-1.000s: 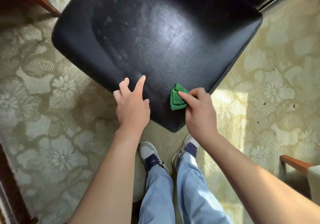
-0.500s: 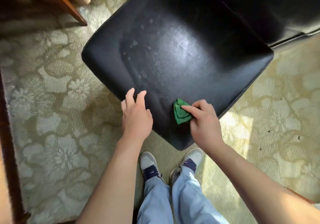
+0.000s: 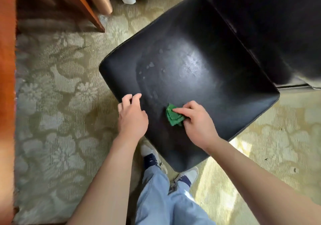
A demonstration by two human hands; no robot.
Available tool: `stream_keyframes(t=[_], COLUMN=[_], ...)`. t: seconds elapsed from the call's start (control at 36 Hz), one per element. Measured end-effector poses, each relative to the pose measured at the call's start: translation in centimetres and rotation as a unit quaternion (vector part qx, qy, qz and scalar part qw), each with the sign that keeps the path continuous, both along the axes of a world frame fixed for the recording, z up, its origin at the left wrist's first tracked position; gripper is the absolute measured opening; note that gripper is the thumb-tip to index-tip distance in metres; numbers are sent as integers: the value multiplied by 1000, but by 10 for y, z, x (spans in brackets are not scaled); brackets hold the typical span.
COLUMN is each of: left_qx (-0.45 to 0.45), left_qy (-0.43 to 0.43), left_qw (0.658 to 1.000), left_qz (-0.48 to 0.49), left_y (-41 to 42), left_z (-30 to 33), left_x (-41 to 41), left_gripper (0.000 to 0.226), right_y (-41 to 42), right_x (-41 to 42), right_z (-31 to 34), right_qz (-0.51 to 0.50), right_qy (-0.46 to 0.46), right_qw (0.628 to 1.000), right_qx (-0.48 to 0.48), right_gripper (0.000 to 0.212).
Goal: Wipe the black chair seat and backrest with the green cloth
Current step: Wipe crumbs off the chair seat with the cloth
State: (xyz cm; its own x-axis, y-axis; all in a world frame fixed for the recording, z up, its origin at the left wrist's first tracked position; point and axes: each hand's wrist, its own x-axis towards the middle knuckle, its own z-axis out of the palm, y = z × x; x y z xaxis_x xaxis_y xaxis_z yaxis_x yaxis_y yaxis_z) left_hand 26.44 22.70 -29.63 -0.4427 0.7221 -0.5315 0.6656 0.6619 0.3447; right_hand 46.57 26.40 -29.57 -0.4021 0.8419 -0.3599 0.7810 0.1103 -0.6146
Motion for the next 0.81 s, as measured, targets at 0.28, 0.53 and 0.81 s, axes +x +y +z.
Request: stream_keyframes(t=[0.28, 0.53, 0.81], left_qx=[-15, -14, -25], left_qy=[21, -5, 10], left_qw=[1000, 1000, 999], left_qz=[2, -25, -17], left_y=[44, 42, 50], left_z=[-13, -17, -11], left_x=[-34, -46, -45], left_gripper=[67, 62, 61], right_y=[111, 112, 29], right_x=[-53, -90, -76], right_z=[-21, -21, -14], right_qz=[-143, -53, 258], right_qy=[-32, -86, -74], right_qw=[982, 993, 963], right_qx=[116, 66, -13], right_gripper=[55, 54, 44])
